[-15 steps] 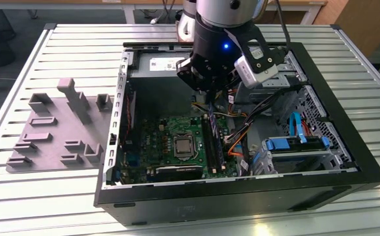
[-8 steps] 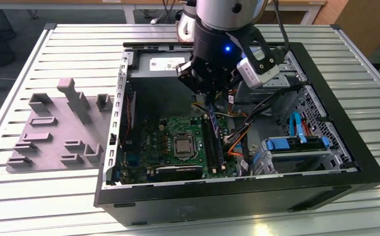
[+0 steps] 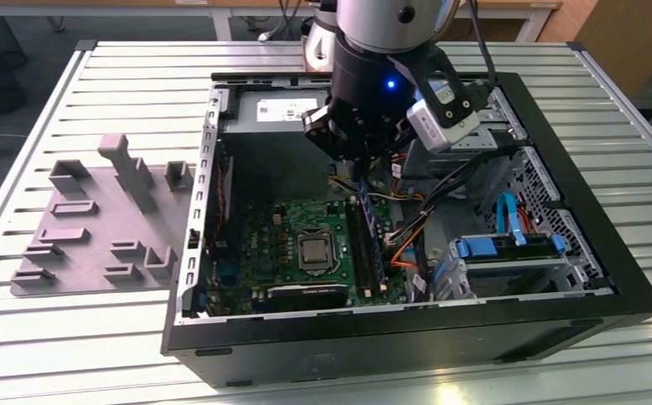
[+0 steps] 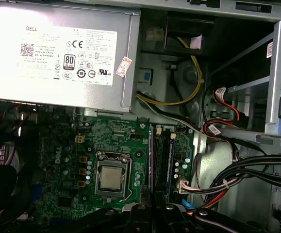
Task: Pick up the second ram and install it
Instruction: 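Insert the second ram into the second slot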
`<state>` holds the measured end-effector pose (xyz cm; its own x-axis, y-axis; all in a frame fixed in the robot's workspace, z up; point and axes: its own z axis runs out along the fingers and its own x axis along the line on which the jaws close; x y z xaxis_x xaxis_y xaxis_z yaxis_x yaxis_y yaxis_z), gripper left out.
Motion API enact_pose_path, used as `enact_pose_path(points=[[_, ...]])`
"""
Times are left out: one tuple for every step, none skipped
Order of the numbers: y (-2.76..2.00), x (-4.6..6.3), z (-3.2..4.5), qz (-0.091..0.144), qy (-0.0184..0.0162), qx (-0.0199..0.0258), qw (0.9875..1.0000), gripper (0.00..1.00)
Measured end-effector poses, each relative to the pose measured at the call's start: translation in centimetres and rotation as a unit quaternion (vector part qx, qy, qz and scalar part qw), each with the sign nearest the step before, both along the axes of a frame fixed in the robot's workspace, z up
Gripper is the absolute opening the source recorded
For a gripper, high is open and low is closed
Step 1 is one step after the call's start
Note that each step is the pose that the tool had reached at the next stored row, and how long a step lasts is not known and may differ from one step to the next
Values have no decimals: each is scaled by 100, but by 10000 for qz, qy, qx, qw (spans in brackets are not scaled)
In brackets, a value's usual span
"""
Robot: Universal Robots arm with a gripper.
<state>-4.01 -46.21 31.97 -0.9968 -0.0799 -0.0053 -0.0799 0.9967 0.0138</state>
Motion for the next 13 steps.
enact_pose_path(points=[[0,0,0,0,0,0,10000,14],[0,0,-1,0,0,0,10000,14],[0,0,-1,0,0,0,10000,14],[0,0,-1,0,0,0,10000,14],[0,0,-2,0,0,0,10000,14],[0,0,-7,0,-1,2,10000,14],[-1,0,-14,0,-1,2,10000,14],[-7,0,-19,0,0,0,10000,14],[-19,1,-28,1,1,-1,10000,14],[-27,0,-46,0,1,1,10000,14],[-30,-1,-64,0,1,1,10000,14],[-31,-1,-81,-1,1,1,10000,14],[-32,0,-101,0,1,0,10000,14]])
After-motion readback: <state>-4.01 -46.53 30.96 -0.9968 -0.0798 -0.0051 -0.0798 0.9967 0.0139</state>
